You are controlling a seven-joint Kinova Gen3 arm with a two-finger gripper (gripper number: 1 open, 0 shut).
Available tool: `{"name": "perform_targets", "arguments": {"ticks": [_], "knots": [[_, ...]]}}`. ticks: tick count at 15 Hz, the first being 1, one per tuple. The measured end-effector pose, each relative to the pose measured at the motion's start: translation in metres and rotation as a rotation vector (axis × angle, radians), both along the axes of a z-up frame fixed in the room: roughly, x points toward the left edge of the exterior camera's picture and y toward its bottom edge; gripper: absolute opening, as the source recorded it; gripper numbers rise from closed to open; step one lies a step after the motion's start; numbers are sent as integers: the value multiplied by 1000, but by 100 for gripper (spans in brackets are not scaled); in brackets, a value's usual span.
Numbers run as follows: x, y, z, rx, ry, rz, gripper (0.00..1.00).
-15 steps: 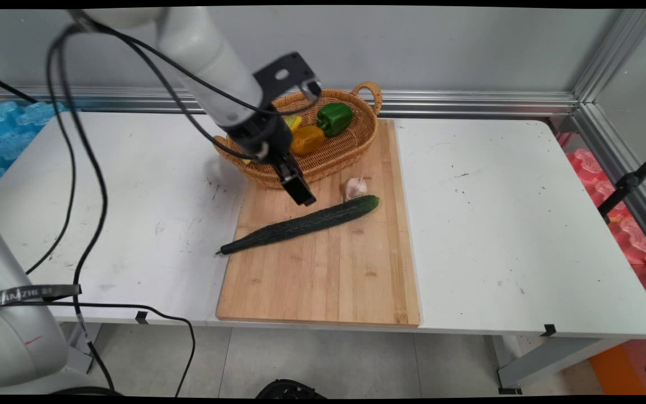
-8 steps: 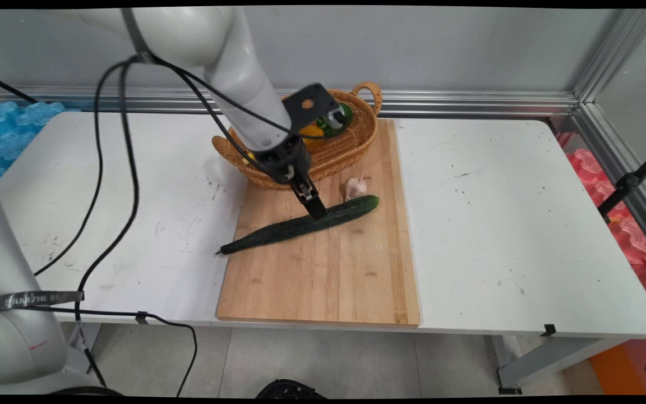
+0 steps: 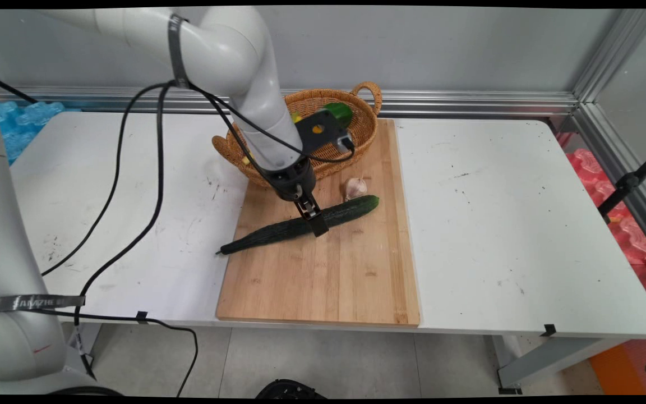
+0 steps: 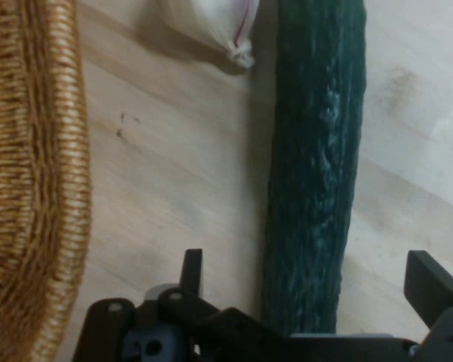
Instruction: Pick up the cucumber from the cutting board
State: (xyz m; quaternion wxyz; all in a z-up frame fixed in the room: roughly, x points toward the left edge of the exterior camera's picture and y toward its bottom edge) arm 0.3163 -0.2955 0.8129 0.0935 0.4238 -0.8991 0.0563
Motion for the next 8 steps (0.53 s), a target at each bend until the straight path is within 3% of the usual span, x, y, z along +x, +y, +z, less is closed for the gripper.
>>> {"name": "perform_targets", "arguments": {"ticks": [3,4,8], "knots": [[-2,-2,-9,12,-18,-14,100],[-2,-3,-10,15,-22,-20,0],[-2,-2,-12,21,-27,-55,0]]}}
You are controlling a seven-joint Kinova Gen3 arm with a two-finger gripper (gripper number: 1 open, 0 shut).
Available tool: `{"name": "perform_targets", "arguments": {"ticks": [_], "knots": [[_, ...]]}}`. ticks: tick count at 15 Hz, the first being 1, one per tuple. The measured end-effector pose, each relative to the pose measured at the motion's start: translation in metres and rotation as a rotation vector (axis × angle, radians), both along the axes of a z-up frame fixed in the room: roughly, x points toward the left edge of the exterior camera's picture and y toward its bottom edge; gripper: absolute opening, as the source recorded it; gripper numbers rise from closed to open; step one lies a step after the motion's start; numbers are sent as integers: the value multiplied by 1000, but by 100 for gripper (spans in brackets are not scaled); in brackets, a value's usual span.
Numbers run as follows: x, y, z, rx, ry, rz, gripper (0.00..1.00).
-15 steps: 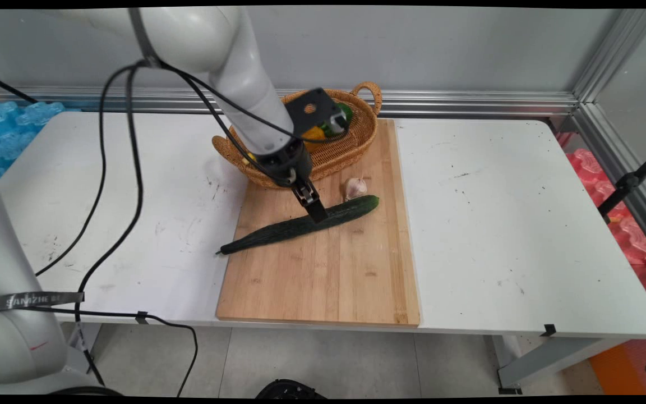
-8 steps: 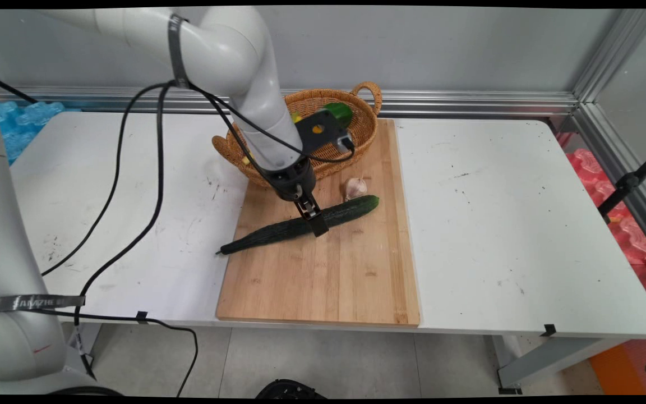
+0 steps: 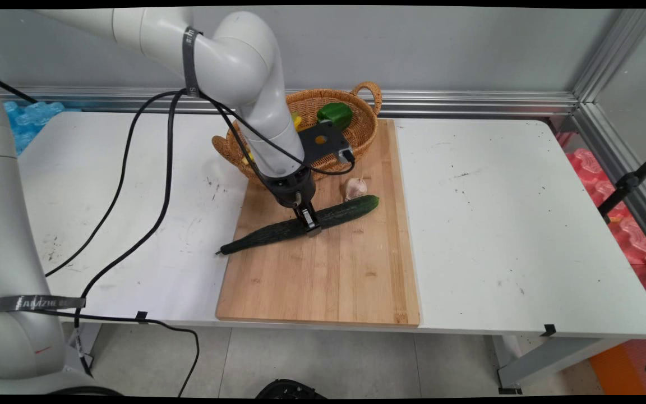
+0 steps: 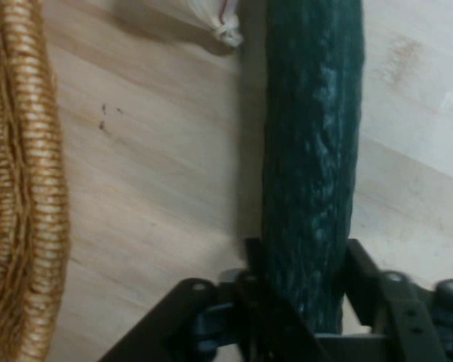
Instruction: Place the picked object in the vegetable basket
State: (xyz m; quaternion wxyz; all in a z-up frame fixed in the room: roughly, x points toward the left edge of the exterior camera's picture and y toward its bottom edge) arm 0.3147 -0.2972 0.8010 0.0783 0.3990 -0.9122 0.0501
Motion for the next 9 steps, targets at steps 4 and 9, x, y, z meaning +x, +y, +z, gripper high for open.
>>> {"name": "perform_targets", "arguments": {"ticks": [4,9], "knots": [[5,3,8,-8,-3,-43,0],[10,12,47,-31,16,-99,0]]}}
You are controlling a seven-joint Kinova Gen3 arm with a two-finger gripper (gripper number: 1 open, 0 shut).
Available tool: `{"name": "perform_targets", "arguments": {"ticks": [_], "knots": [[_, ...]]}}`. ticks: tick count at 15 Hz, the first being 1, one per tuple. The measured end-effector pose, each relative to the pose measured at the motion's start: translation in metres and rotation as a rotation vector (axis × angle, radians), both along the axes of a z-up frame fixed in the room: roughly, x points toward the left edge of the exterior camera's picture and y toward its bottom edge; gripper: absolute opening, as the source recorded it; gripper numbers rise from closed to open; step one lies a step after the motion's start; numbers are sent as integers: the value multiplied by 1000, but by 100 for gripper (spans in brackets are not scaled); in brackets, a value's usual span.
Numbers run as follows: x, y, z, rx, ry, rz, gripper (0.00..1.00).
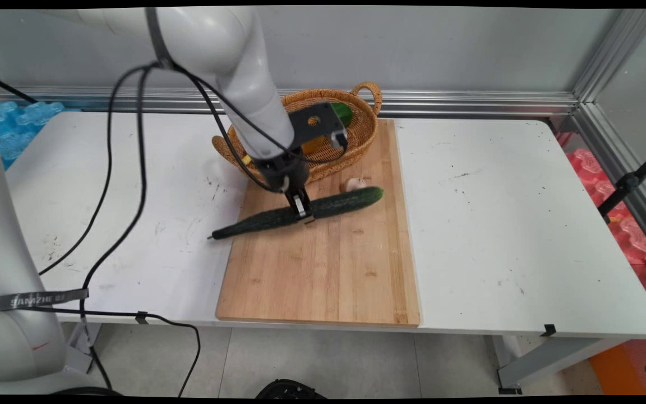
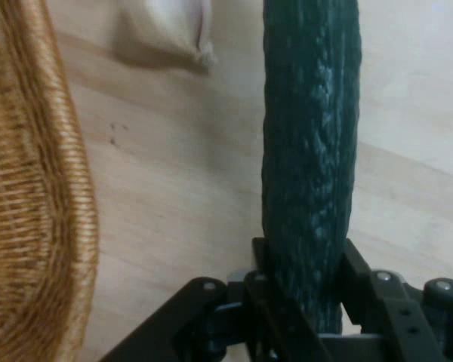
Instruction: Place the picked object in the vegetable basket
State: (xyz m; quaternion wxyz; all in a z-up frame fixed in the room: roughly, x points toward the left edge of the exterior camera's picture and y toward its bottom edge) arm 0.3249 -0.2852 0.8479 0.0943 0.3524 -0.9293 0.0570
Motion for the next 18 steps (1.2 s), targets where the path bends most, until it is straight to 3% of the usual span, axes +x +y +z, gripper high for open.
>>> {"name": "perform_targets", "arguments": {"ticks": [10,14,18], "knots": [[14,-3,99,-103,54,-10,0],[14,-21,122,-152,72,4,0],[16,-55,136,-218,83,13,0]]}}
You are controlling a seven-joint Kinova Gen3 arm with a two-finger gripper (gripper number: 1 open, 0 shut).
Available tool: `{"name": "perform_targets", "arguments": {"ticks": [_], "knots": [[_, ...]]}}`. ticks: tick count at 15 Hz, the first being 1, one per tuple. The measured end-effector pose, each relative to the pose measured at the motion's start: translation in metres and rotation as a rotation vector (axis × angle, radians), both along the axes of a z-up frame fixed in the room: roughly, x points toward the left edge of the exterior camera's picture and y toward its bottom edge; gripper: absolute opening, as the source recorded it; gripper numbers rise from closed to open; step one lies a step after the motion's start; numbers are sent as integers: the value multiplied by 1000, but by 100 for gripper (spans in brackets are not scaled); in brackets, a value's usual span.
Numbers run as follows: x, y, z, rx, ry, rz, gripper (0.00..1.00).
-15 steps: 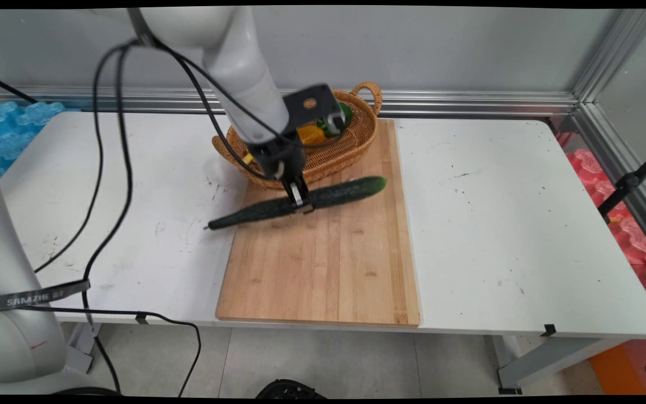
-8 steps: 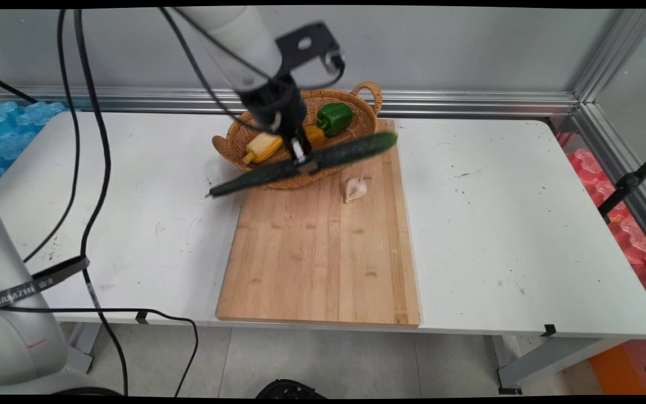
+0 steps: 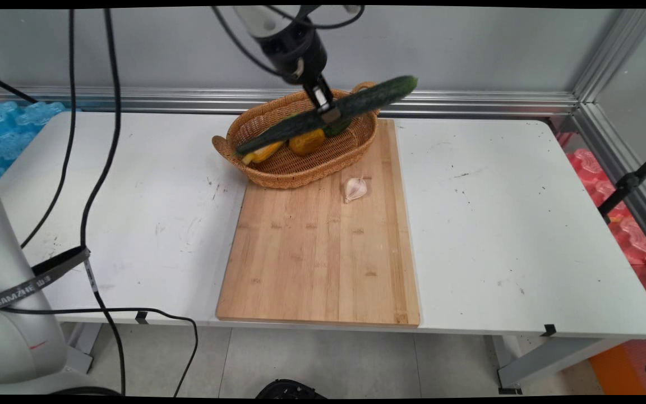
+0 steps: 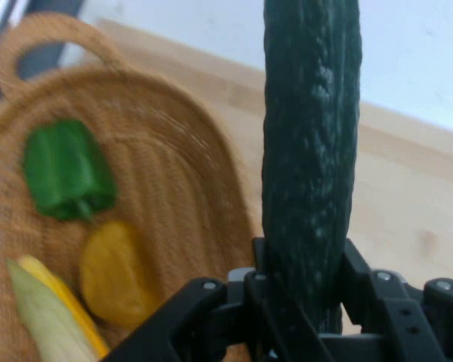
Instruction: Place the picked object in the vegetable basket
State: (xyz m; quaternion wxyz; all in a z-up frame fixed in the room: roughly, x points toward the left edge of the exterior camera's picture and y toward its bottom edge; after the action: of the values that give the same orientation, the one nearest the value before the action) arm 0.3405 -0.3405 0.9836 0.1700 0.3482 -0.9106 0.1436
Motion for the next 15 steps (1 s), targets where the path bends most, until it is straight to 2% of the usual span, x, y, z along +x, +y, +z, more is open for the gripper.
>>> {"name": "perform_targets", "arguments": {"ticks": [3,6,10,15], "knots": [[2,-27,-4,-28,3,-6,0],[4,-53,-18,-39,8,-16,0],[6,-83,-49,-32,13,-25,0],[12,-109,-97,8,17,-14,0]]}}
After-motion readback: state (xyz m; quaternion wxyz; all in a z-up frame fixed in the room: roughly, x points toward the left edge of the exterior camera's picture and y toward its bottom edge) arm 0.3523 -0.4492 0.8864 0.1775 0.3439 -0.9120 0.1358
